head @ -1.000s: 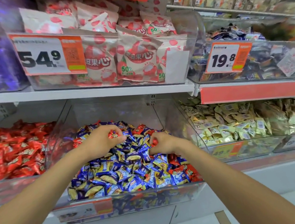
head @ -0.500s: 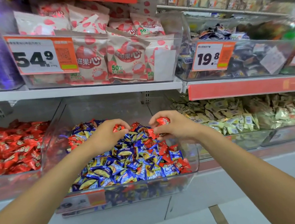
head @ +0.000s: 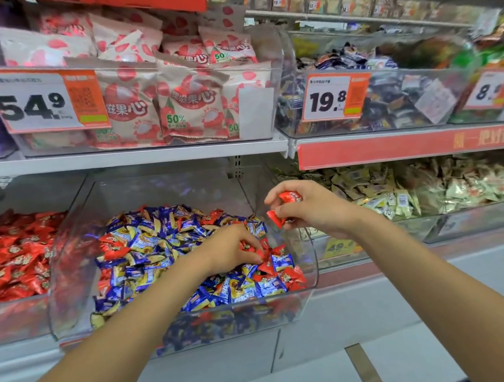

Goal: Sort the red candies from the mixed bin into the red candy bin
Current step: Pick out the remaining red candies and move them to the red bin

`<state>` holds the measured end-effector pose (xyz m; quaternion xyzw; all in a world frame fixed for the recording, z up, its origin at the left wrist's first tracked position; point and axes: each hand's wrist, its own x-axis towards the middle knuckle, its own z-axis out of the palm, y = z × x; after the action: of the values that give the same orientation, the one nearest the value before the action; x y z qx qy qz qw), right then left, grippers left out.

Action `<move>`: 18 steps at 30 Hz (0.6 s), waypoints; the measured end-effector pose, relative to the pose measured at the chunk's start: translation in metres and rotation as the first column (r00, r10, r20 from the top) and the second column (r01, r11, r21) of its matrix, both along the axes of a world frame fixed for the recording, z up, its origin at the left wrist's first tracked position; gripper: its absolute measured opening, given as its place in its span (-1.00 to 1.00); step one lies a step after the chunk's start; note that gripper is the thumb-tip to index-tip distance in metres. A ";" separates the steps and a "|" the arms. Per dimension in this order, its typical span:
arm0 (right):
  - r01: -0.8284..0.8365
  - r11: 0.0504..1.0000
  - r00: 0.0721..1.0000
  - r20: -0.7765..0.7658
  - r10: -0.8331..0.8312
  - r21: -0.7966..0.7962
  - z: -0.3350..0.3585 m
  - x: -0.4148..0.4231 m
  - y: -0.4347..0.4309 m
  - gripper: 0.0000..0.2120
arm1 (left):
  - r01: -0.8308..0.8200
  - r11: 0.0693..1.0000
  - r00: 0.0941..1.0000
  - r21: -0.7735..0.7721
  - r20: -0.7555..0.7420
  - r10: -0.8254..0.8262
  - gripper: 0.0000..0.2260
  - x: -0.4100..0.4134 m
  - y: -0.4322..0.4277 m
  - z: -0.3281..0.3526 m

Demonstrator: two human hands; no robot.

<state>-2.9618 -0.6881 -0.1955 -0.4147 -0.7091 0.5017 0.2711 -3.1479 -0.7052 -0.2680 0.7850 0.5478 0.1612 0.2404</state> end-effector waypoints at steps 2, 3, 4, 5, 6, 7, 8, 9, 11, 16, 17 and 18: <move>0.017 1.000 1.000 -0.009 -0.017 -0.001 0.001 0.001 0.000 -0.82 | -0.075 0.996 0.987 0.041 0.148 0.068 -0.89 -0.008 -0.002 0.002; 0.032 0.999 0.999 -0.007 -0.032 0.008 0.001 0.001 0.000 -0.83 | -0.127 0.990 0.967 0.060 0.228 0.110 -0.92 -0.013 -0.005 0.007; 0.049 0.999 0.999 -0.001 -0.049 0.021 0.001 0.000 0.000 -0.84 | -0.176 0.982 0.945 0.074 0.293 0.147 -0.94 -0.018 -0.010 0.014; 0.062 0.998 0.998 0.003 -0.062 0.031 0.001 0.000 0.000 -0.84 | -0.218 0.972 0.926 0.083 0.333 0.179 -0.95 -0.023 -0.015 0.020; 0.063 0.997 0.998 0.003 -0.063 0.036 0.002 -0.001 -0.001 -0.85 | -0.248 0.964 0.915 0.098 0.351 0.200 -0.95 -0.029 -0.022 0.026; 0.057 0.998 0.998 -0.002 -0.057 0.036 0.002 -0.004 -0.002 -0.86 | -0.267 0.957 0.910 0.111 0.357 0.212 -0.95 -0.036 -0.029 0.031; 0.047 0.998 0.999 -0.014 -0.047 0.029 0.003 -0.008 -0.005 -0.86 | -0.281 0.951 0.909 0.126 0.354 0.221 -0.95 -0.045 -0.036 0.036; 0.035 0.999 0.999 -0.031 -0.034 0.020 0.004 -0.015 -0.009 -0.85 | -0.300 0.943 0.906 0.141 0.351 0.236 -0.96 -0.055 -0.044 0.039; 0.003 1.000 0.998 -0.067 -0.002 0.013 0.005 -0.036 -0.023 -0.81 | -0.349 0.920 0.892 0.177 0.364 0.268 -0.98 -0.078 -0.062 0.047; -0.127 0.984 0.989 -0.066 0.136 0.124 0.007 -0.128 -0.062 -0.81 | -0.540 0.783 0.831 0.309 0.346 0.436 -0.97 -0.163 -0.109 0.059; -0.154 0.976 0.986 -0.041 0.162 0.155 0.006 -0.151 -0.069 -0.82 | -0.594 0.741 0.799 0.313 0.337 0.498 -0.97 -0.188 -0.118 0.056; -0.179 0.968 0.982 -0.027 0.186 0.174 0.006 -0.176 -0.075 -0.81 | -0.650 0.699 0.757 0.298 0.334 0.561 -0.96 -0.214 -0.127 0.051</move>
<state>-3.1376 -0.7631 -0.1891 -0.3120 -0.7786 0.4708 0.2733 -3.3617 -0.8324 -0.2169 0.5683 0.7020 0.4238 0.0677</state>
